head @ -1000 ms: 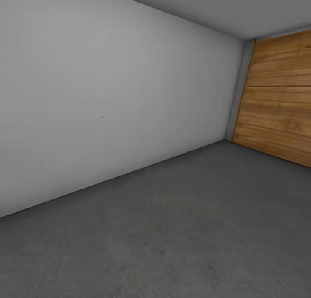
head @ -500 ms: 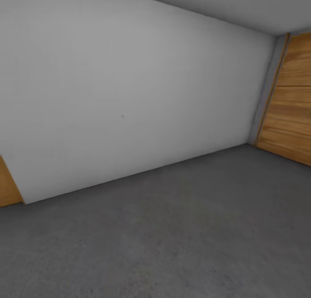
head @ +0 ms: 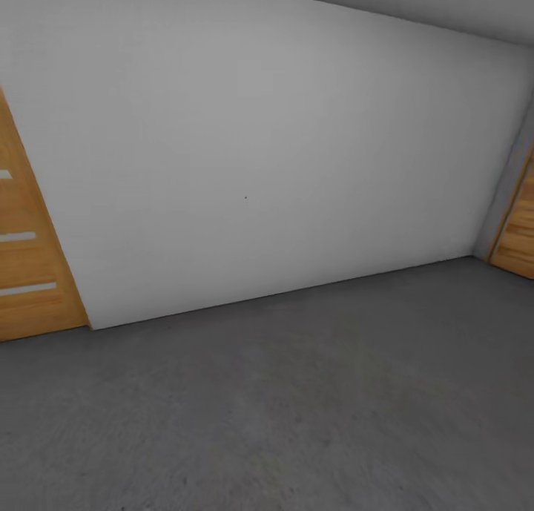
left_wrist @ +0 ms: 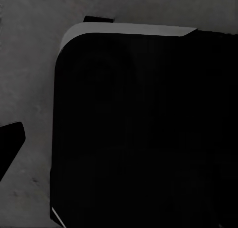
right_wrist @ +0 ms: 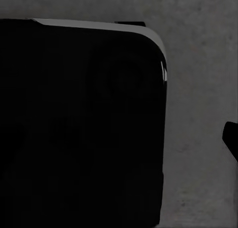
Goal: Move the two storage containers from the living room to the garage. In the garage, place one container on the floor and stack the other container on top of it (either order is fine).
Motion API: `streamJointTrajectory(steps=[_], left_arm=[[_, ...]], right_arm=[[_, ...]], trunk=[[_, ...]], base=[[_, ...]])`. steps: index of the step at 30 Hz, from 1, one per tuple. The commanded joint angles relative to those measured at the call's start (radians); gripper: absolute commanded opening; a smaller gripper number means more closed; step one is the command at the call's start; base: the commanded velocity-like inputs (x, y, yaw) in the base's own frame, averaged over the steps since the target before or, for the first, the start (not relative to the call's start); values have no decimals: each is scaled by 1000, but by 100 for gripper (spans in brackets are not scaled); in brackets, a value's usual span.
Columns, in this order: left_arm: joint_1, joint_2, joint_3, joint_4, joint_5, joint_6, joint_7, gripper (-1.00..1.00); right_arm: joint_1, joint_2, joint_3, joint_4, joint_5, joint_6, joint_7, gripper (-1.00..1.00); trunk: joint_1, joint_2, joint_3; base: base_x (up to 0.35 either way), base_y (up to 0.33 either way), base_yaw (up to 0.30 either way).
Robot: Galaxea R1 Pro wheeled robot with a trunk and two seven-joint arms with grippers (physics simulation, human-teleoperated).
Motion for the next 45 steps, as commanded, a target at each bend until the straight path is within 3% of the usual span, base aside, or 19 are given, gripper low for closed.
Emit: streamJointTrajectory(steps=[1,23,31,33,35,45], left_arm=[[0,0,3,0,8,-2,0,100],[0,-12,8,-6,5,-8,0,100],[0,-14,9,-6,19,-10,-1,100],[0,-14,10,-6,32,-14,-1,100],[0,-14,10,-6,66,-20,0,100],[0,-13,9,-6,75,-21,0,100]], right_arm=[[0,0,0,2,1,-6,0,100],[0,-5,4,2,3,-17,-15,100],[0,-7,2,3,1,-14,-14,100],[0,-8,2,3,1,-14,-14,100],[0,-8,3,4,1,-13,-14,100],[0,-17,2,5,2,-17,-15,100]], trunk=[[0,0,-1],[0,0,-1],[0,0,-1],[0,0,-1],[0,0,-1],[0,0,-1]], base=[[0,0,300],[0,0,300],[0,0,297],[0,0,296],[0,0,296],[0,0,296]])
